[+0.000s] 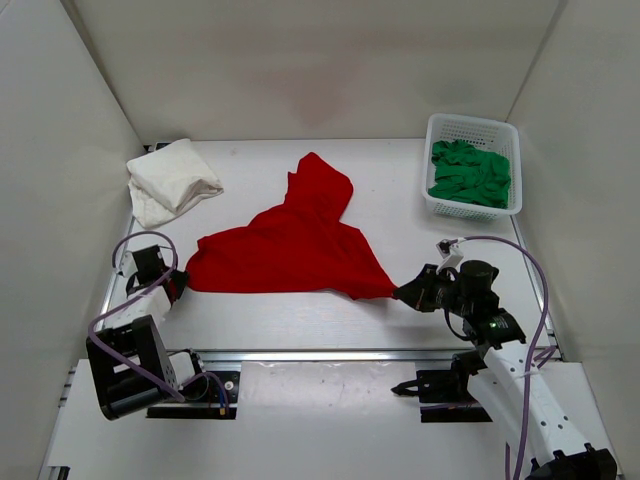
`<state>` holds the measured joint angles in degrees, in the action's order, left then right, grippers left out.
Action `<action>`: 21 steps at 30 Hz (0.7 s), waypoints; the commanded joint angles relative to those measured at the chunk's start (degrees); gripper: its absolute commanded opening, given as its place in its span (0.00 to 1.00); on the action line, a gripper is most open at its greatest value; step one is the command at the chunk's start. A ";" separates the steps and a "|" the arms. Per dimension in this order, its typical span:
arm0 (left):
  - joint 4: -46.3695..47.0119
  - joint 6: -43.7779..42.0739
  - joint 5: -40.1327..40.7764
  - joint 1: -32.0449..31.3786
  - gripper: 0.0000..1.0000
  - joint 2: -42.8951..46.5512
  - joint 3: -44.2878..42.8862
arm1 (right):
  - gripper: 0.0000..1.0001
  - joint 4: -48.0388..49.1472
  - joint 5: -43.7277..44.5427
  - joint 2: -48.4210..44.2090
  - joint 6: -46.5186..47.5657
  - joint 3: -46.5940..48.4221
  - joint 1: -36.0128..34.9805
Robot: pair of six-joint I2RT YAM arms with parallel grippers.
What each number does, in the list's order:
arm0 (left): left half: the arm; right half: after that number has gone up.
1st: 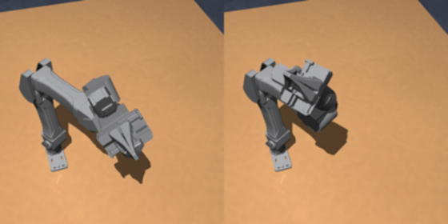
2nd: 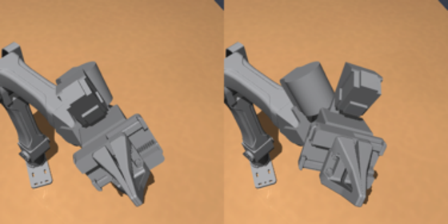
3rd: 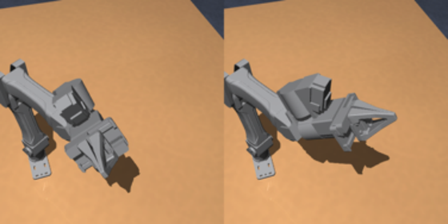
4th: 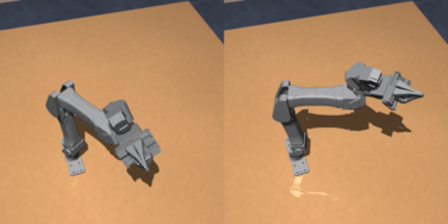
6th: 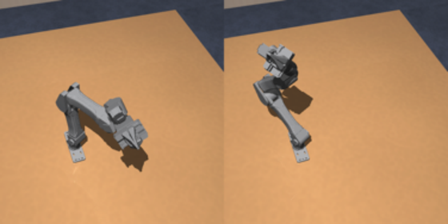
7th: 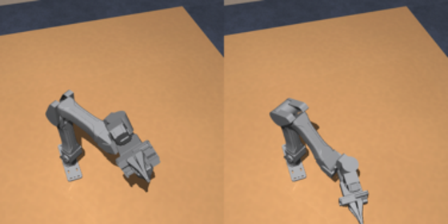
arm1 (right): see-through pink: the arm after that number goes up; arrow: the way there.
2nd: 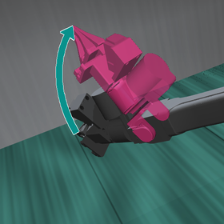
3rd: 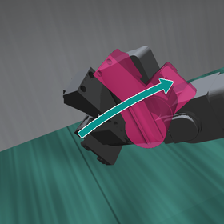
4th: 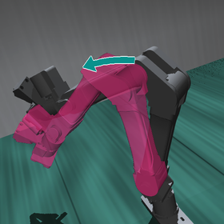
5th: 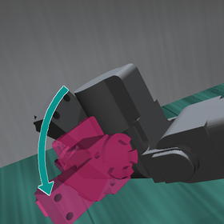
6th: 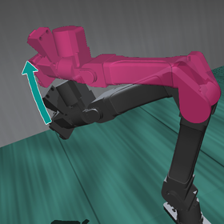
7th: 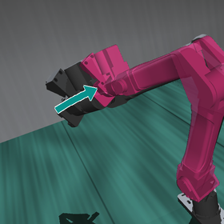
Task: Fold and stack the t-shirts
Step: Flatten out the tshirt
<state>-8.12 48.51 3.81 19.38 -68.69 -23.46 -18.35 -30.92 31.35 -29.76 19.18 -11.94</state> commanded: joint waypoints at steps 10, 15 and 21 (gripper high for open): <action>-0.67 -3.77 0.05 -0.48 0.00 -1.72 -0.71 | 0.00 2.36 -0.46 0.72 0.58 2.44 -0.62; -1.28 -4.31 1.19 -0.57 0.00 0.48 -0.09 | 0.00 2.44 -0.55 1.16 0.58 2.44 -0.62; -1.89 -3.60 0.30 -2.58 0.17 4.17 2.37 | 0.00 2.88 -0.46 0.99 0.58 2.18 -0.10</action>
<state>-8.05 45.06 3.66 18.37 -67.26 -22.26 -17.93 -30.94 32.45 -29.76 19.53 -12.29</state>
